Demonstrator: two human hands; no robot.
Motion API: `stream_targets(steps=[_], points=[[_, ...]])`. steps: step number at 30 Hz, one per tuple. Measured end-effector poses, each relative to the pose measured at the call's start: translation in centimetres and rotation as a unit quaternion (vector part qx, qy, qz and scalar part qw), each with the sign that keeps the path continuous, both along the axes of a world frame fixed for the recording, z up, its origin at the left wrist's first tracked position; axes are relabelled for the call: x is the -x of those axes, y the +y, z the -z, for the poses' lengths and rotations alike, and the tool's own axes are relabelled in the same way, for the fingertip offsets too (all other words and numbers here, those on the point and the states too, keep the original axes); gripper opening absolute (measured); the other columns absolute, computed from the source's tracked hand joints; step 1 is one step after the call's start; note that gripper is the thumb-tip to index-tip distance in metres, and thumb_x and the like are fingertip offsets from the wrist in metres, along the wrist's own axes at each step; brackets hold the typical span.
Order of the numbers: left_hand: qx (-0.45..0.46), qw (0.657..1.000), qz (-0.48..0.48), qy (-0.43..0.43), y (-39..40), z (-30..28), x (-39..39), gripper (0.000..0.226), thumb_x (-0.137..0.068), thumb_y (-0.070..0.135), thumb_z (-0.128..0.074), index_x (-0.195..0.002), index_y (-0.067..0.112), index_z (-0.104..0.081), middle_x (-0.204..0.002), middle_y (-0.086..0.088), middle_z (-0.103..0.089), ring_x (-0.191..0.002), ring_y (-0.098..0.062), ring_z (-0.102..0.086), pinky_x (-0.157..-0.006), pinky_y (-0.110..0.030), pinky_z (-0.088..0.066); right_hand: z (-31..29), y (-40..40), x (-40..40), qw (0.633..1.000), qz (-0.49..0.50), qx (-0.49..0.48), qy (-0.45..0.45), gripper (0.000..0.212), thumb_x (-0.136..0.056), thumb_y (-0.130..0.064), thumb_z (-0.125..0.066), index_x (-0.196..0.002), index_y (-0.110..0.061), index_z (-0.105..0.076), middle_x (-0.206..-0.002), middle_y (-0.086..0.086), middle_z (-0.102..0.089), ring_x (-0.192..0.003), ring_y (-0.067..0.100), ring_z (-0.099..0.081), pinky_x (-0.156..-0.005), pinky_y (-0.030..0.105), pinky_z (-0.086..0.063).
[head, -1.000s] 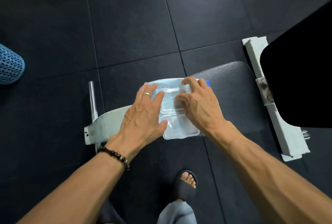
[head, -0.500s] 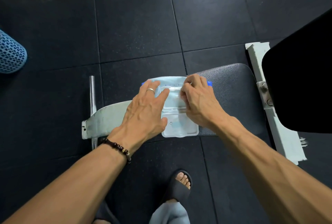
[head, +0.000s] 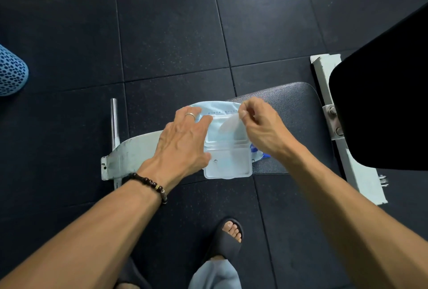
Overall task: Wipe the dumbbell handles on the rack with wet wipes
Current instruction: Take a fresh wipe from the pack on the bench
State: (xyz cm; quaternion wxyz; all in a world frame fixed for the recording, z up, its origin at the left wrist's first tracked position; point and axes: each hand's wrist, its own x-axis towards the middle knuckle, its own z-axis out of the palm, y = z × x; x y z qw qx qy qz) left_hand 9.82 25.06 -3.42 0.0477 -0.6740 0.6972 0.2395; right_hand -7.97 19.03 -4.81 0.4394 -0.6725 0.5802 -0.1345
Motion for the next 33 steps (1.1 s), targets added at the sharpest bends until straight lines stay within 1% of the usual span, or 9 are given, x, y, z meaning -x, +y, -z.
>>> stream_targets(steps=[3,5,8,13,17,21,25,28,33], points=[[-0.005,1.0,0.0,0.001,0.0,0.0,0.3,0.076,-0.079,0.034,-0.07,-0.145,0.024,-0.033,-0.156,-0.007,-0.021,-0.145,-0.024,-0.011,-0.105,-0.038,-0.035,-0.2,0.2,0.1,0.997,-0.067,-0.005,0.032,0.037,-0.088,-0.022,-0.057,-0.125,-0.019,-0.058,-0.109,-0.003,-0.053,-0.101,0.014,-0.046,-0.089,0.028,-0.038],[-0.016,1.0,-0.003,0.01,0.0,0.1,0.3,0.082,-0.079,0.041,-0.071,-0.148,0.026,-0.029,-0.157,-0.009,-0.019,-0.147,-0.025,-0.007,-0.109,-0.039,-0.032,-0.1,0.4,0.0,0.984,-0.123,0.087,0.092,0.025,-0.086,-0.022,-0.066,-0.11,-0.02,-0.068,-0.105,-0.002,-0.055,-0.104,0.019,-0.045,-0.091,0.036,-0.041],[-0.022,1.0,0.001,0.008,0.1,0.2,0.5,0.085,-0.078,0.046,-0.073,-0.149,0.03,-0.028,-0.157,-0.012,-0.018,-0.147,-0.027,-0.006,-0.11,-0.041,-0.028,-0.5,0.5,-0.5,0.978,-0.132,0.136,0.087,0.005,-0.092,-0.014,-0.063,-0.091,-0.017,-0.066,-0.089,-0.001,-0.062,-0.09,0.019,-0.049,-0.079,0.041,-0.045],[-0.024,1.0,-0.009,-0.008,-0.3,0.0,1.0,0.078,-0.075,0.047,-0.075,-0.141,0.026,-0.039,-0.155,-0.011,-0.022,-0.145,-0.029,-0.011,-0.11,-0.04,-0.029,-3.7,-0.9,-1.1,0.997,-0.006,0.019,-0.077,0.011,-0.098,-0.017,-0.052,-0.088,-0.018,-0.051,-0.068,-0.004,-0.055,-0.055,0.006,-0.043,-0.054,0.022,-0.037],[-0.036,0.992,-0.079,0.087,-0.4,-0.7,0.9,0.069,-0.076,0.033,-0.071,-0.14,0.025,-0.046,-0.152,-0.005,-0.03,-0.148,-0.022,-0.012,-0.121,-0.043,-0.007,-5.0,-2.7,-0.5,0.998,-0.012,-0.048,-0.044,0.014,-0.098,-0.018,-0.055,-0.084,-0.018,-0.058,-0.069,0.001,-0.061,-0.053,0.006,-0.047,-0.053,0.024,-0.042],[-0.006,0.901,-0.259,0.347,-0.8,-4.4,1.4,0.022,-0.085,0.027,-0.069,-0.106,0.023,-0.066,-0.111,0.012,-0.064,-0.113,-0.007,-0.057,-0.094,-0.019,-0.042,-6.1,-1.6,-0.3,0.965,0.027,-0.196,-0.172,0.015,-0.1,-0.015,-0.055,-0.087,-0.015,-0.063,-0.079,0.008,-0.066,-0.068,0.014,-0.063,-0.066,0.038,-0.059],[0.016,0.817,-0.389,0.426,-0.4,-6.4,0.5,0.007,-0.088,0.018,-0.071,-0.086,0.024,-0.069,-0.084,0.01,-0.072,-0.077,0.0,-0.068,-0.069,-0.017,-0.055,-7.8,-0.2,-1.9,0.943,0.066,-0.226,-0.237,0.007,-0.09,-0.007,-0.069,-0.085,-0.01,-0.064,-0.084,0.014,-0.066,-0.076,0.016,-0.066,-0.069,0.031,-0.059],[0.006,0.756,-0.47,0.455,0.8,-8.2,-1.5,0.005,-0.09,0.01,-0.068,-0.088,0.013,-0.071,-0.084,-0.006,-0.074,-0.078,-0.017,-0.071,-0.067,-0.024,-0.059,-8.9,0.6,-4.3,0.944,0.121,-0.191,-0.24,0.021,-0.075,-0.008,-0.083,-0.082,-0.014,-0.064,-0.068,0.0,-0.059,-0.068,0.014,-0.06,-0.068,0.029,-0.053],[-0.097,0.705,-0.446,0.543,3.8,-12.0,-7.3,0.021,-0.098,0.005,-0.051,-0.106,0.004,-0.07,-0.104,-0.011,-0.075,-0.1,-0.026,-0.07,-0.09,-0.039,-0.055,-10.6,2.4,-10.4,0.857,0.1,-0.424,-0.274,0.052,-0.085,-0.057,-0.062,-0.113,-0.014,-0.065,-0.093,0.01,-0.061,-0.081,0.028,-0.058,-0.076,0.036,-0.051]])
